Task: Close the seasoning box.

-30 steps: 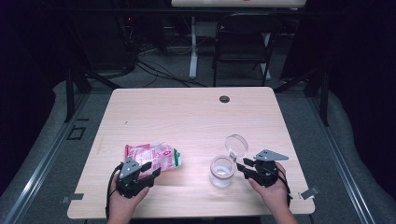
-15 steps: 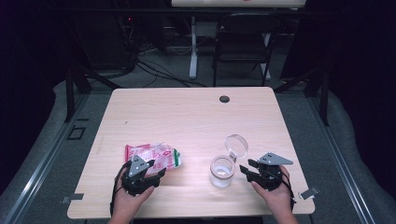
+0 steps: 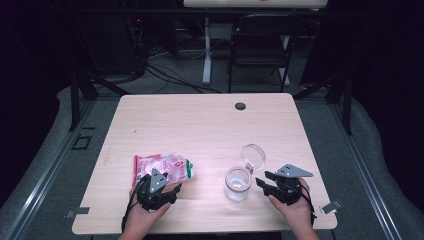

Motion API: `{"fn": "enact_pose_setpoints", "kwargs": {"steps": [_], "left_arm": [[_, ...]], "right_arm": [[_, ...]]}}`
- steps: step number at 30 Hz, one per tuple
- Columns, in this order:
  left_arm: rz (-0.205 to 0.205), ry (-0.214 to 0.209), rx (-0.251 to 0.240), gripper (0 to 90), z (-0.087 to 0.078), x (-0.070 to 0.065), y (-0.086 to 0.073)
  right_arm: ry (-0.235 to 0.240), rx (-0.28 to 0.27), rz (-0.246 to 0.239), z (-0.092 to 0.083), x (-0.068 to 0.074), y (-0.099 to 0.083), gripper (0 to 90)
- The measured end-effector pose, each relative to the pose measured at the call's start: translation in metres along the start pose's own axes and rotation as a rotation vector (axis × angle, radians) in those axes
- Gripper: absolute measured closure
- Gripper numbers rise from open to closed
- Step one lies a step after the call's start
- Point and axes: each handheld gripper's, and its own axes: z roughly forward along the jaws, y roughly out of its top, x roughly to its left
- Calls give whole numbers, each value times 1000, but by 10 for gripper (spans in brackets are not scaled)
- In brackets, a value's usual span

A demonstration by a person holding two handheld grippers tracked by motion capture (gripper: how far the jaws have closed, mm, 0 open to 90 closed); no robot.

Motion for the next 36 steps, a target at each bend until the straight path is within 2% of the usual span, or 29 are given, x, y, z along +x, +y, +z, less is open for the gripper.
{"fn": "enact_pose_setpoints", "kwargs": {"steps": [3,10,19,26,31,36], "left_arm": [[3,-4,4,385,3,-1,-1],[42,1,10,388,8,-6,-2],[35,65,17,385,17,-1,-5],[61,114,29,372,22,-1,-7],[99,150,43,367,27,-4,-6],[96,162,46,404,30,-4,-6]], "right_arm": [[1,-2,6,0,-1,0,538],[2,-5,9,0,-1,-1,533],[6,-6,12,0,-2,-1,526],[2,-5,16,0,-2,-1,525],[2,-5,17,0,-2,-1,525],[1,-3,14,0,-2,-2,524]]}}
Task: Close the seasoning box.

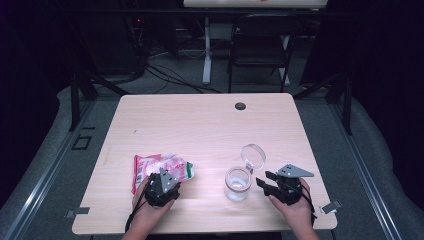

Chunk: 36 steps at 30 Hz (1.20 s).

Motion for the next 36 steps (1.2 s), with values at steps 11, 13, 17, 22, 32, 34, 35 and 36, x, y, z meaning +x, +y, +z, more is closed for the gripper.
{"fn": "enact_pose_setpoints", "kwargs": {"steps": [11,13,17,22,32,34,35,36], "left_arm": [[7,53,6,499,6,-2,1],[11,54,13,516,6,-1,1],[9,56,22,554,6,-1,1],[-4,57,16,635,5,1,2],[-79,16,-2,757,2,12,1],[-88,13,-3,776,1,15,1],[-88,13,-3,784,1,15,1],[-90,12,-3,796,1,16,1]], "right_arm": [[-1,-1,-1,0,0,0,524],[1,-4,3,0,0,0,523],[1,-7,-1,0,1,0,523],[2,-6,0,0,0,0,523],[0,-9,6,0,0,0,523],[1,-9,6,0,1,0,523],[1,-9,6,0,1,0,523],[0,-9,7,0,1,0,523]]}}
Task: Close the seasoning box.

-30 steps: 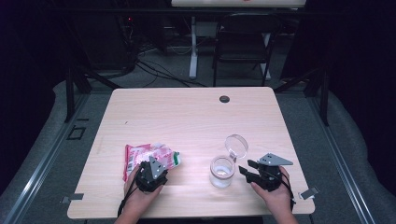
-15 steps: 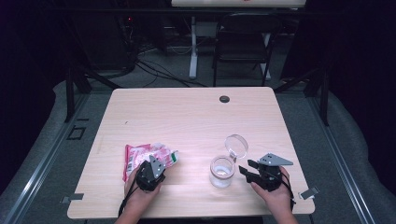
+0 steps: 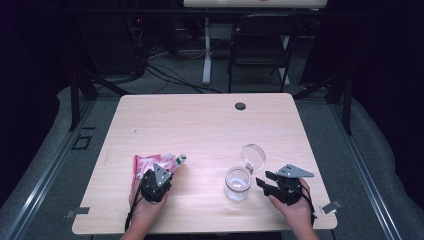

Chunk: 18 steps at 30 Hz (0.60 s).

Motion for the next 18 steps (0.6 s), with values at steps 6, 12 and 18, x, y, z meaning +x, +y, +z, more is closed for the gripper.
{"fn": "enact_pose_setpoints", "kwargs": {"steps": [6,12,18], "left_arm": [[-53,-27,-10,835,-1,9,-1],[-88,-57,-14,858,-2,16,-1],[-112,-68,-24,868,-4,20,-2]], "right_arm": [[1,-1,1,0,0,0,522],[2,-1,3,0,-1,0,523],[4,-5,4,0,-1,0,523]]}}
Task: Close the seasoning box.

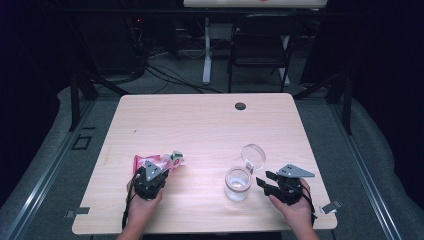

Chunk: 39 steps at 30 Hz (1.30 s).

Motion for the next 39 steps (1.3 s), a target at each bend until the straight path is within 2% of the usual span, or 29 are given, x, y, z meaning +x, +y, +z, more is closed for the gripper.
{"fn": "enact_pose_setpoints", "kwargs": {"steps": [8,11,19,30,39], "left_arm": [[-31,-7,-14,871,-3,3,0],[-53,-10,-27,873,-6,6,1],[-82,-17,-50,878,-15,12,2],[-87,-21,-56,886,-21,18,3],[-111,-8,-81,890,-30,25,4]], "right_arm": [[-9,13,-6,0,0,0,522],[-9,17,-9,0,0,0,522],[-9,21,-12,-1,-1,1,522],[-6,19,-1,0,-1,0,516],[0,17,2,1,-1,0,516]]}}
